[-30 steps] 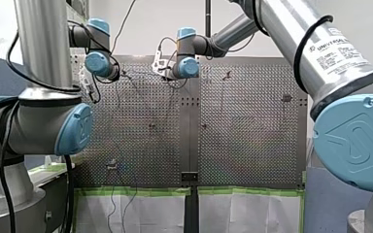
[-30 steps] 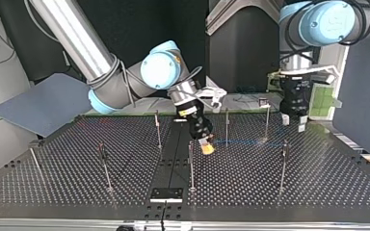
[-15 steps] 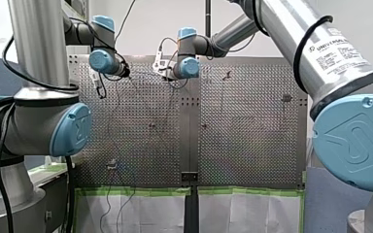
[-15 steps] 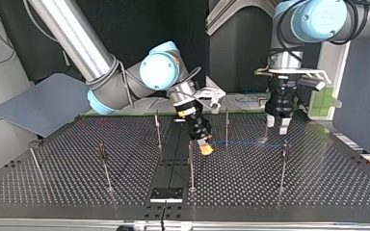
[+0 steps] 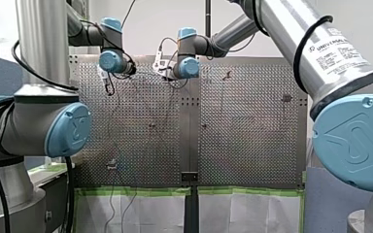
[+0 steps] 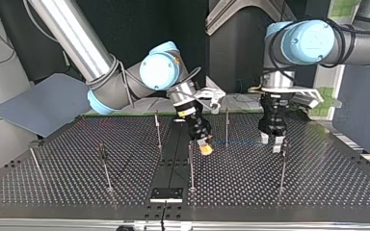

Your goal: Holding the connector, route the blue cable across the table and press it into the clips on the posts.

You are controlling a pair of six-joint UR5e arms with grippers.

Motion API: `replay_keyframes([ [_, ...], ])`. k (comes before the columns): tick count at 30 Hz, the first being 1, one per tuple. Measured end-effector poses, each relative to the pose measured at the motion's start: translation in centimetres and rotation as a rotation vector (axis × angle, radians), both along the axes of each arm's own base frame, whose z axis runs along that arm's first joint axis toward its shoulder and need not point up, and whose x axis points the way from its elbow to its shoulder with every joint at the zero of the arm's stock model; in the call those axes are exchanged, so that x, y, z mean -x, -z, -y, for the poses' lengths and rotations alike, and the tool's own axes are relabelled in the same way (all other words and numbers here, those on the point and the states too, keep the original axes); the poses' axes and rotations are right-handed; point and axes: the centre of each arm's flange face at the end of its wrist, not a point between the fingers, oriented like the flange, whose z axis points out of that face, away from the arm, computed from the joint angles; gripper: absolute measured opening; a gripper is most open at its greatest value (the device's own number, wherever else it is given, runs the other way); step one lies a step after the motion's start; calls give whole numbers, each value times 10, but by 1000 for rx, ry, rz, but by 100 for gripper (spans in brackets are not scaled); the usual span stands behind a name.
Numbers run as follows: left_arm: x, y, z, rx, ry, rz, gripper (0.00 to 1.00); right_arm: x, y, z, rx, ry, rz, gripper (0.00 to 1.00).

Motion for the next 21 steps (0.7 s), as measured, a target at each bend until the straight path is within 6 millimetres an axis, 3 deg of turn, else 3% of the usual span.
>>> replay_keyframes([
  [15, -49, 20, 13, -32, -38, -19, 100, 0, 0, 0, 1, 0, 0, 0],
  [21, -57, 29, 13, -30, -48, -32, 100, 0, 0, 0, 2, 0, 1, 0],
])
